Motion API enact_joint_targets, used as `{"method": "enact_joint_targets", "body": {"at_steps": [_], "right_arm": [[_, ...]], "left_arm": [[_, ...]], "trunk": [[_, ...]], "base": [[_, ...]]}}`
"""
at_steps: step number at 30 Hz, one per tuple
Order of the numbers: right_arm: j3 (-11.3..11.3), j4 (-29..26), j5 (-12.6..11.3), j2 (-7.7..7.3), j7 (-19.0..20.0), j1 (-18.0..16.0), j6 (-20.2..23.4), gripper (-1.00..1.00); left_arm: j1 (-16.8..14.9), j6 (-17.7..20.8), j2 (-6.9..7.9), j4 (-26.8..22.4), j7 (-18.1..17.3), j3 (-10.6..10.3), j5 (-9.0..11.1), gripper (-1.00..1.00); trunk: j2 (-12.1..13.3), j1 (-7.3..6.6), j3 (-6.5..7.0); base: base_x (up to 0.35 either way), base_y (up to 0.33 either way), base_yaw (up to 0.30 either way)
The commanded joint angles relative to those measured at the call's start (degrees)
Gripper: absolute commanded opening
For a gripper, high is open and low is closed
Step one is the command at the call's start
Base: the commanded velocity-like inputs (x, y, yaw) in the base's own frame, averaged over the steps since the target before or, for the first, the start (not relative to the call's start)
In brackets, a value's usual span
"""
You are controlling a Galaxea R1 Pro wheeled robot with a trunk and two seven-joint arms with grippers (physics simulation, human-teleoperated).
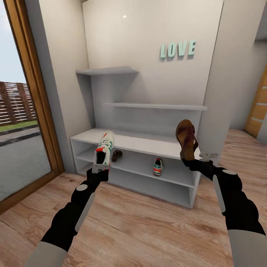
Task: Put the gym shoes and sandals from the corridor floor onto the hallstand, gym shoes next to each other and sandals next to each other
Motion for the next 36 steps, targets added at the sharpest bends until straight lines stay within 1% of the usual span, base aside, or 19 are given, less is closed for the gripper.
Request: {"method": "enact_joint_targets", "body": {"at_steps": [1,7,17,30,36], "right_arm": [[-0.07,-0.07,0.17,0.02,0.23,-0.06,0.37,-1.00],[-0.09,-0.07,0.17,0.03,0.23,-0.06,0.37,-1.00],[-0.07,-0.07,0.15,0.01,0.23,-0.06,0.37,-1.00],[-0.06,-0.01,0.18,0.02,0.23,-0.06,0.37,-1.00],[-0.06,-0.02,0.18,0.03,0.23,-0.06,0.37,-1.00]], "left_arm": [[-0.03,0.23,0.03,-0.07,0.47,-0.11,0.61,-1.00],[-0.03,0.21,0.03,-0.07,0.47,-0.11,0.61,-1.00],[-0.03,0.16,0.03,-0.07,0.47,-0.11,0.61,-1.00],[-0.03,0.16,0.03,-0.07,0.47,-0.11,0.61,-1.00],[-0.03,0.16,0.03,-0.07,0.47,-0.11,0.61,-1.00]], "trunk": [[-0.03,0.00,-0.01],[-0.03,0.00,0.33],[-0.03,0.00,0.89],[-0.03,0.00,1.58],[-0.03,0.00,1.73]], "base": [[0.147,0.270,-0.235],[0.121,0.261,-0.235],[0.005,0.265,-0.235],[-0.002,0.030,-0.235],[-0.125,0.102,-0.148]]}}
